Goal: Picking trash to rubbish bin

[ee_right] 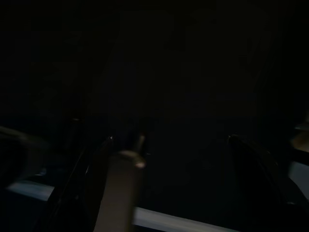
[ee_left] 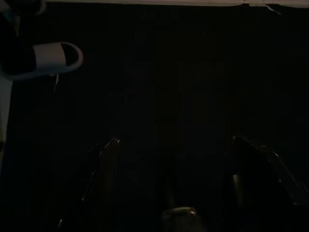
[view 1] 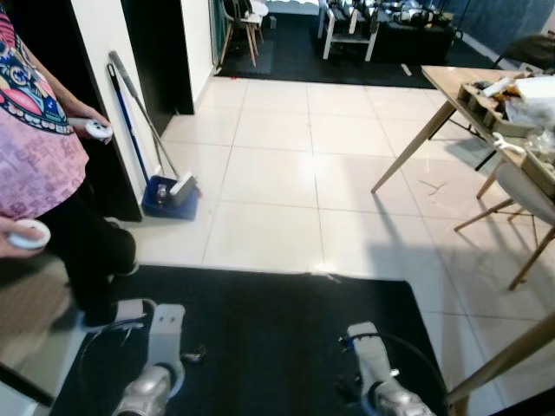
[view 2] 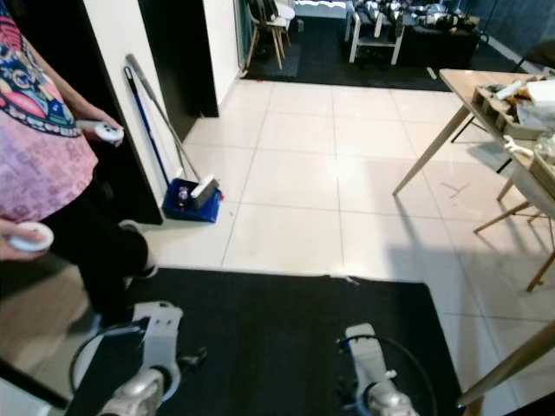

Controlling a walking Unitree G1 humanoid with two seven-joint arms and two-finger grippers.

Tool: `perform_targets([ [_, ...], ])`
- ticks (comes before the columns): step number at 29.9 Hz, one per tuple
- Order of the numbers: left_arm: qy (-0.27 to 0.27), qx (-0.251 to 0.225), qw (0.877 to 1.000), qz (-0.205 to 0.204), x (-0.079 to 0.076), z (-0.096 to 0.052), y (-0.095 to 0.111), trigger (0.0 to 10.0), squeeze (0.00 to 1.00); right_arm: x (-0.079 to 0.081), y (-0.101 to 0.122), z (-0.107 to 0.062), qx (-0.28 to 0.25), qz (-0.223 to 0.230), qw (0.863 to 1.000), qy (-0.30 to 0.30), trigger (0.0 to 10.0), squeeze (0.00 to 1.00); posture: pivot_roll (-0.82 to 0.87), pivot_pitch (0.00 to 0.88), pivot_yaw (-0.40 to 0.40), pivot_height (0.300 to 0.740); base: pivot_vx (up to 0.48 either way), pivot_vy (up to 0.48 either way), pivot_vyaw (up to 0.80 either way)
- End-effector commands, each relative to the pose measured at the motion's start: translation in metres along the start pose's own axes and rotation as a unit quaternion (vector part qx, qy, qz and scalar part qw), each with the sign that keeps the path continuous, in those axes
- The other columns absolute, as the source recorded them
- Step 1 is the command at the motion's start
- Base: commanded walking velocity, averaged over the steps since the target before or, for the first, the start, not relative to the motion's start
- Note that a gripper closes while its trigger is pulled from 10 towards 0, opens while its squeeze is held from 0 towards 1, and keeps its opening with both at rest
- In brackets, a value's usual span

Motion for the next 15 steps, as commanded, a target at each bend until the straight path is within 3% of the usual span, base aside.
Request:
perform_targets([
  [1, 0.0, 0.006, 1.0, -0.001, -0.0001, -0.001, -0.0045, 10.0, 0.0, -0.0082, -0.007, -0.0022, 0.011, -0.007, 1.0, -0.01, 10.0, 0.0, -0.05, 0.066, -0.022, 0.74, 0.326, 0.0, 0.0],
  [4, 0.001, 0.005, 1.0, -0.003, -0.0004, -0.0009, -0.0042, 10.0, 0.0, -0.0087, -0.0072, -0.0023, 0.012, -0.009, 1.0, -0.009, 10.0, 0.0, -0.05, 0.066, -0.024, 0.74, 0.326, 0.0, -0.16],
  [15, 0.004, 0.007, 1.0, -0.004, 0.0018, -0.0025, -0.0079, 10.0, 0.0, -0.0073, -0.0087, -0.0023, 0.015, -0.013, 1.0, -0.005, 10.0, 0.0, -0.04, 0.071, -0.028, 0.74, 0.326, 0.0, -0.8],
])
Point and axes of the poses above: a point about 5 cm out from each wrist's last joint towards the gripper, its own z axis pointing out of the wrist towards the gripper, its own y axis along the axis of the wrist's last joint, x = y × z, the point moved 3 cm from there along z, pointing out of the wrist towards the gripper, and after that the axes turned 3 degrees about z, right-handed, at the moved point
